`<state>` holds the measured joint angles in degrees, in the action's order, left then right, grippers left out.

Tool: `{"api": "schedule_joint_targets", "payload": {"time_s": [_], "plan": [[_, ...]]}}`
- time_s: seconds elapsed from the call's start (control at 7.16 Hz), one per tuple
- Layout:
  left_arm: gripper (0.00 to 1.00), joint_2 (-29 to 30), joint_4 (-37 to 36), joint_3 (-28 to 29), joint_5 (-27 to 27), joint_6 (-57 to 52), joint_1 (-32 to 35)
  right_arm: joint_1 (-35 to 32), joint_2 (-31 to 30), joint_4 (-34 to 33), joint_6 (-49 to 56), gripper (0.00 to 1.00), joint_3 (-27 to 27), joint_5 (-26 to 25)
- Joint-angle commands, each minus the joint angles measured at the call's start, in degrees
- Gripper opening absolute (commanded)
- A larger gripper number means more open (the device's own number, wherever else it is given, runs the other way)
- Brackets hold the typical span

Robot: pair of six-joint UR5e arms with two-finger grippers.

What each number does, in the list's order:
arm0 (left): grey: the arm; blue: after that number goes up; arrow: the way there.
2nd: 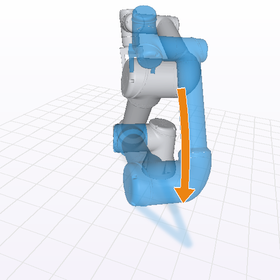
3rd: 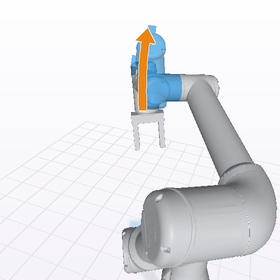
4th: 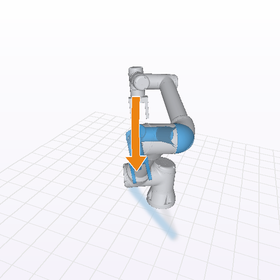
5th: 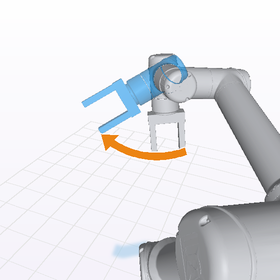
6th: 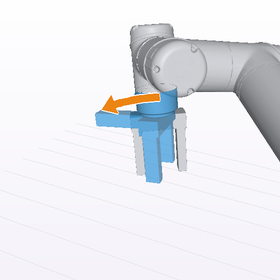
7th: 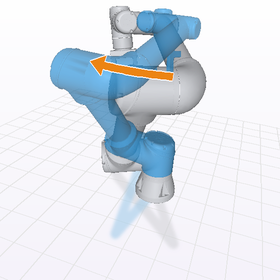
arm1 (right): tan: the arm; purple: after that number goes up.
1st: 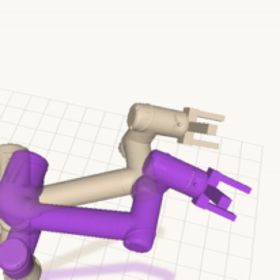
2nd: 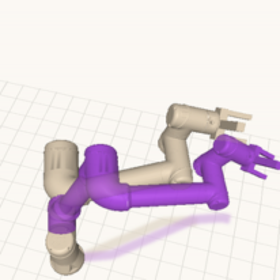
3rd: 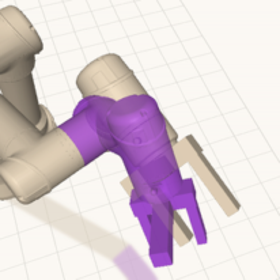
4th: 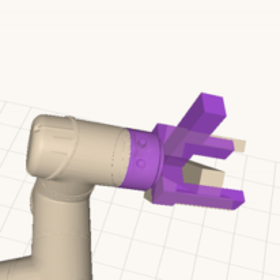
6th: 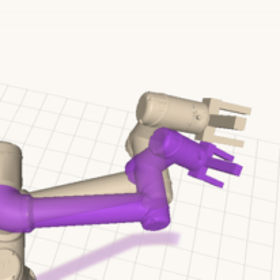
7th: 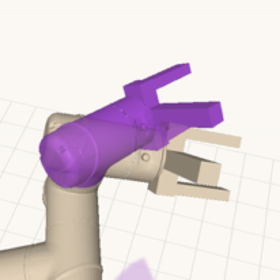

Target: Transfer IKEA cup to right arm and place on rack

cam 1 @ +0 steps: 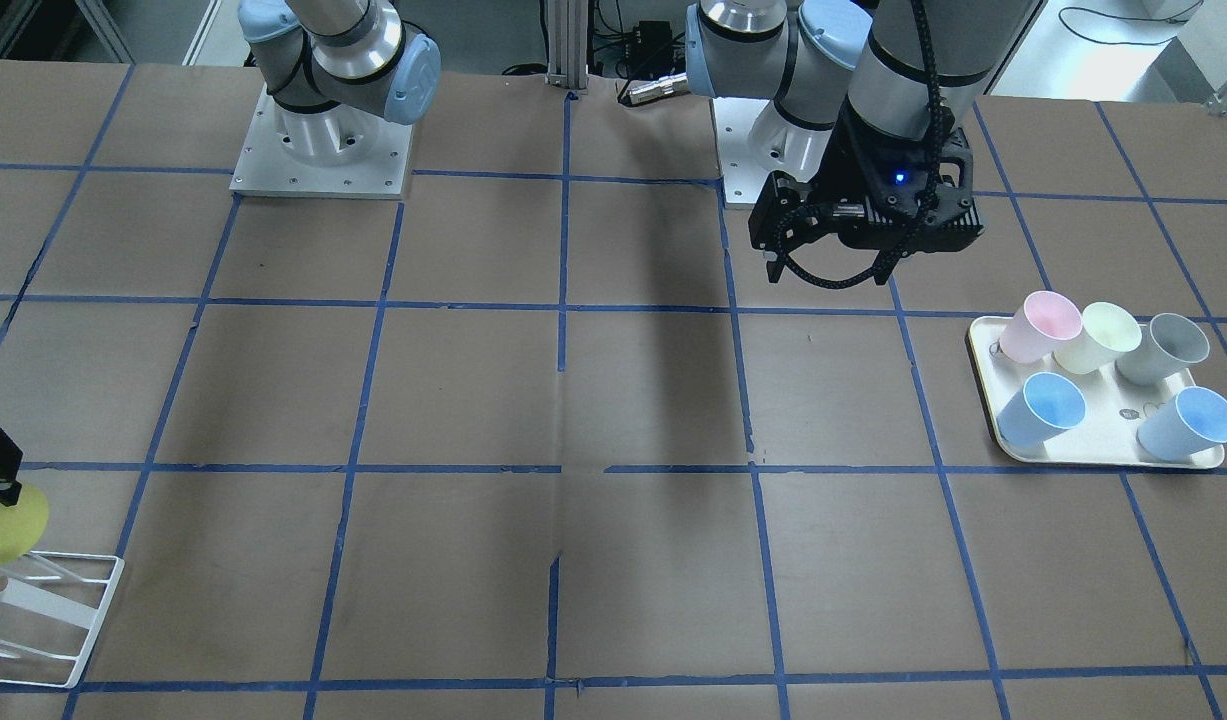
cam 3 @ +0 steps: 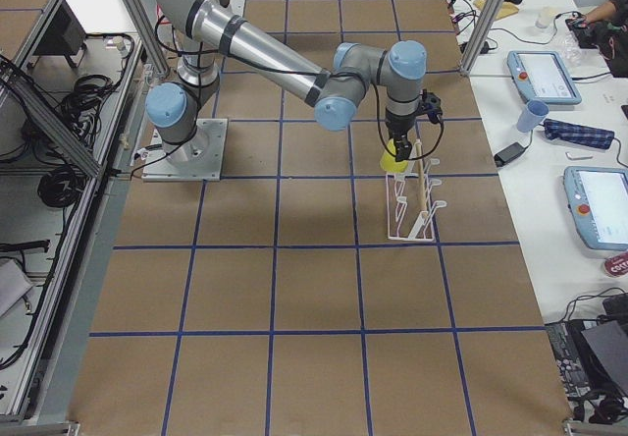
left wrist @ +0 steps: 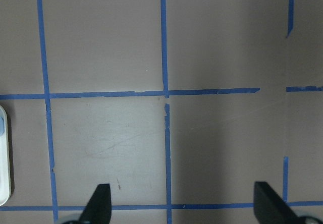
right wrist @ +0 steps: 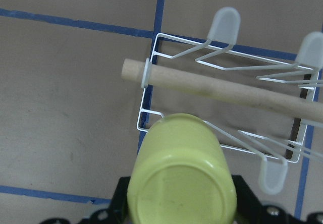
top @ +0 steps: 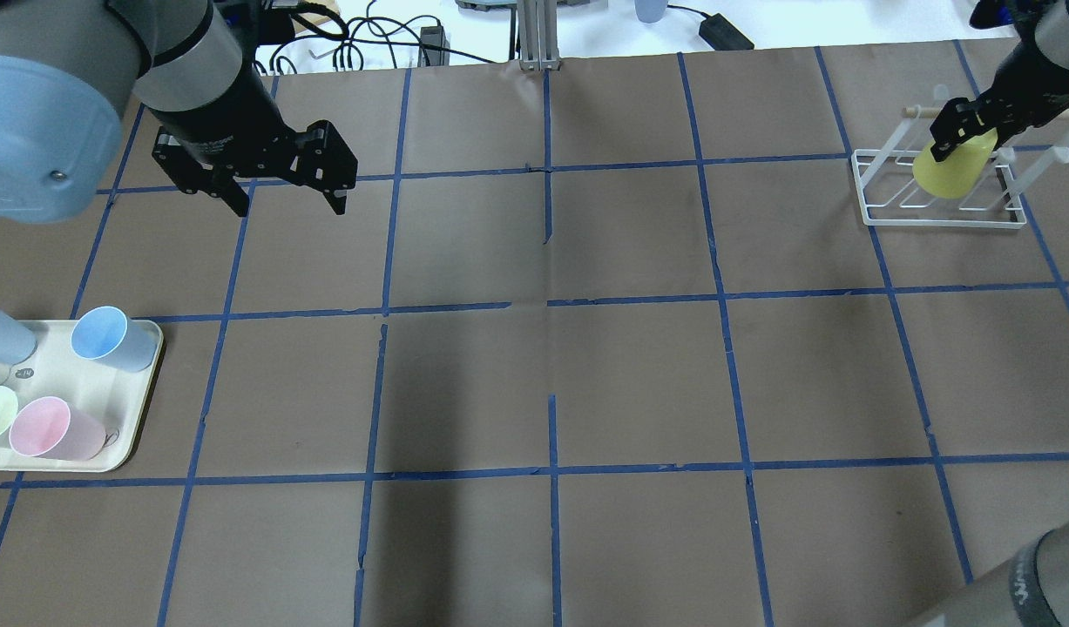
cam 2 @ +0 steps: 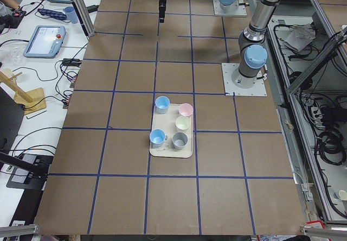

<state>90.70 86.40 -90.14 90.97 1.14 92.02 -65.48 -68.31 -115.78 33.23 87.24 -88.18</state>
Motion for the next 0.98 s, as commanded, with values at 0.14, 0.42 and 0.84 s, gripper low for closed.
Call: {"api": "schedule_joint_targets", "payload": {"time_s": [0.14,0.42,0.84], "plan": [[1.0,0.0,0.0,0.1,0.0,0.0,0.0,0.0,2.2,-0.4,-0.1,0.6,0.2,-0.1],[1.0,0.1,0.0,0.1,0.0,0.1,0.0,0.4,2.9,-0.6,-0.4,0.77,0.2,-0.1],[1.0,0.0,0.0,0.1,0.0,0.1,0.0,0.4,2.3,0.3,-0.7,1.0,-0.1,-0.4]]}}
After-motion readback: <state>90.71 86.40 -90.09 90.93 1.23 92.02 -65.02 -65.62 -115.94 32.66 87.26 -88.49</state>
